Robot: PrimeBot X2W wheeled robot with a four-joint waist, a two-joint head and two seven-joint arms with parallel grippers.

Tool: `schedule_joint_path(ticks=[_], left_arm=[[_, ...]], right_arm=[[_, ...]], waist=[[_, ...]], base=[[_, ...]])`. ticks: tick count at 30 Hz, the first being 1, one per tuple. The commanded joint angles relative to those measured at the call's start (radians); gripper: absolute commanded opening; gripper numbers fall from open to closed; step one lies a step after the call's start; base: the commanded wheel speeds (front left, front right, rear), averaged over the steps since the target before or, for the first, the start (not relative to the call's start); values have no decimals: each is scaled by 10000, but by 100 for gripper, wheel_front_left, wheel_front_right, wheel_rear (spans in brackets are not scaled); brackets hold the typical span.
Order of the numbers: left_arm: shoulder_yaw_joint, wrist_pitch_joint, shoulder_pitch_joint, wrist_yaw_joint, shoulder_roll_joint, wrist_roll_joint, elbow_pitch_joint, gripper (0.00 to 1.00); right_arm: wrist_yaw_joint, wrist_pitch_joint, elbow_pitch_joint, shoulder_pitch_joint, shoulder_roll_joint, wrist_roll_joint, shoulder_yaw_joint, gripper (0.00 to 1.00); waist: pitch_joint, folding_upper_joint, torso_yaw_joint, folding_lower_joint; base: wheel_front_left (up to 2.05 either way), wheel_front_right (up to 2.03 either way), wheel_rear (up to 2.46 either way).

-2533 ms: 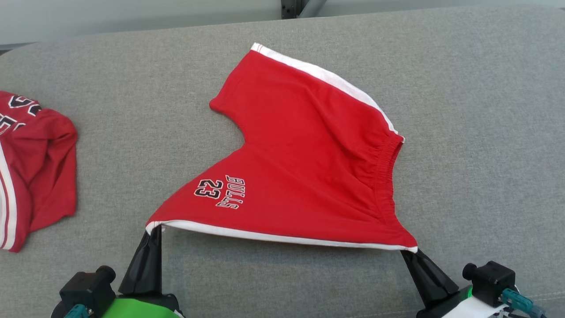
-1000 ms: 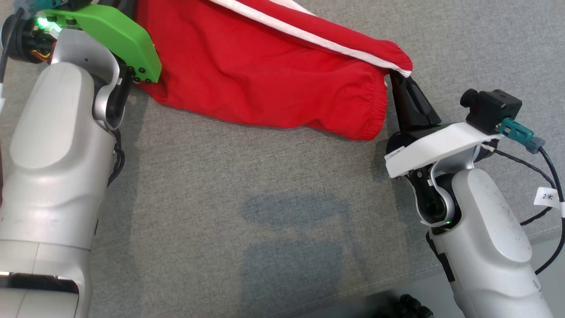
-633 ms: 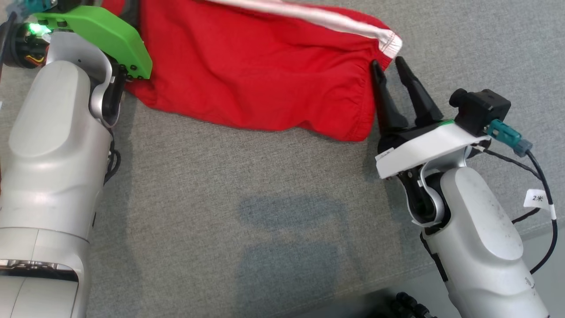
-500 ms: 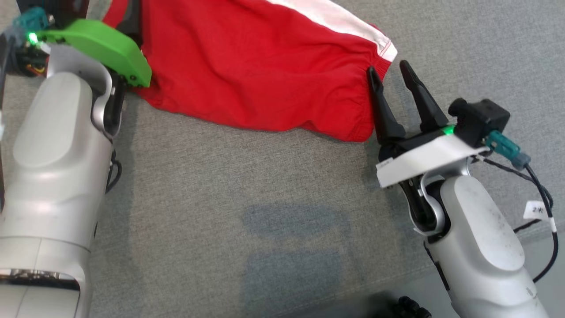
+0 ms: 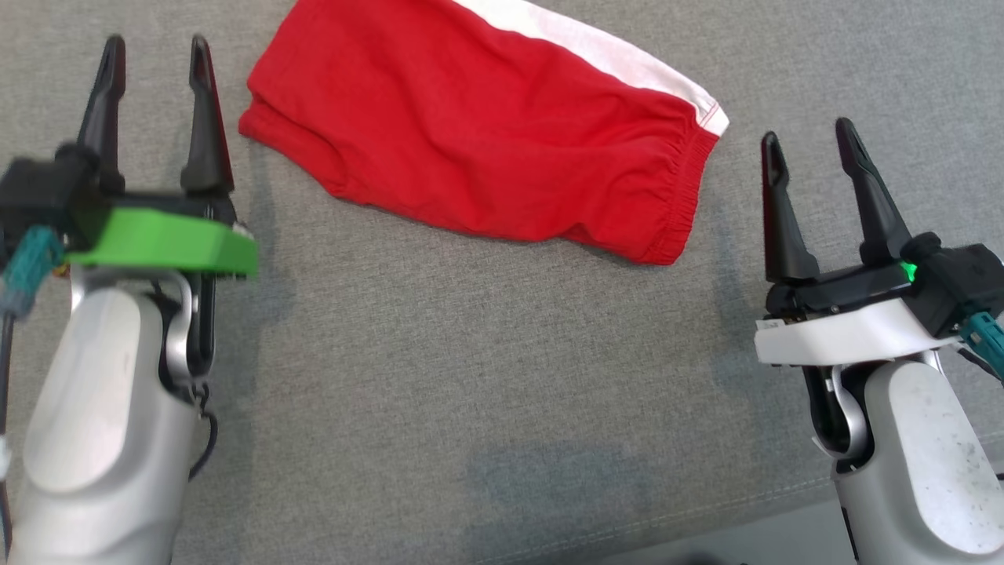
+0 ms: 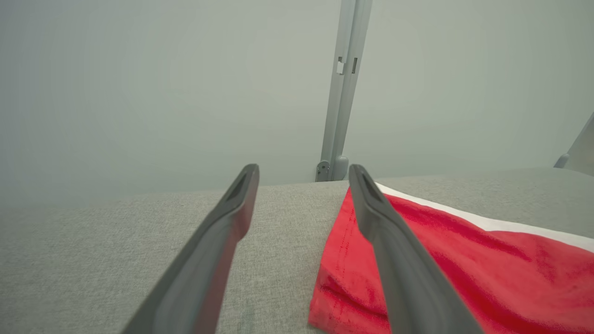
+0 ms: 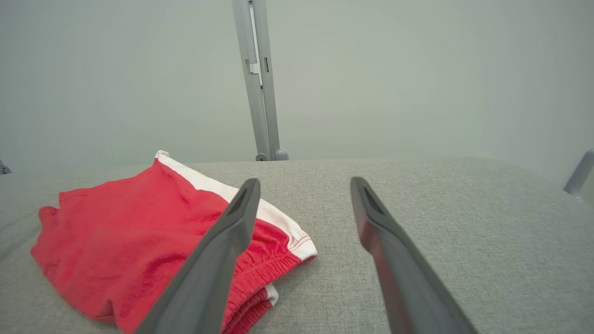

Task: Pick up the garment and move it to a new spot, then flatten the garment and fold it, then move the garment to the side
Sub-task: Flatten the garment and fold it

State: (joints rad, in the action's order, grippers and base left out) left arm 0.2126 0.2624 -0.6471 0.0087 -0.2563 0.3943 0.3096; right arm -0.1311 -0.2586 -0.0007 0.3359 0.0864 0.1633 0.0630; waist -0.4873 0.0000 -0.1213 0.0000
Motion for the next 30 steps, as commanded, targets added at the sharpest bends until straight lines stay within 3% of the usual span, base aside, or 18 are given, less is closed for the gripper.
schedule_joint_path(ticks=[1, 10, 18, 24, 30], left_arm=[[-70, 22, 460, 126, -107, -81, -404, 100], [-181, -260, 3132, 876, -441, -268, -2753, 100], [-69, -752, 3809, 1077, -526, -153, -3483, 100], [58, -934, 3516, 936, -515, -49, -3581, 100], [584, -1929, 2023, 204, -476, 275, -2832, 100]], right_arm=[[7, -76, -53, -223, 54, -95, -107, 100], [7, -69, -67, -1164, 72, -229, -577, 100], [7, -69, 22, -1382, 13, -139, -659, 100], [7, -70, 47, -1320, 36, -79, -604, 100], [7, -70, -21, -1066, 32, -43, -414, 100]], waist=[[263, 0, 169, 0], [1055, 0, 237, 0], [1216, 0, 317, 0], [1227, 0, 328, 0], [909, 0, 142, 0]], base=[[0, 0, 0], [0, 0, 0], [0, 0, 0], [0, 0, 0], [0, 0, 0]])
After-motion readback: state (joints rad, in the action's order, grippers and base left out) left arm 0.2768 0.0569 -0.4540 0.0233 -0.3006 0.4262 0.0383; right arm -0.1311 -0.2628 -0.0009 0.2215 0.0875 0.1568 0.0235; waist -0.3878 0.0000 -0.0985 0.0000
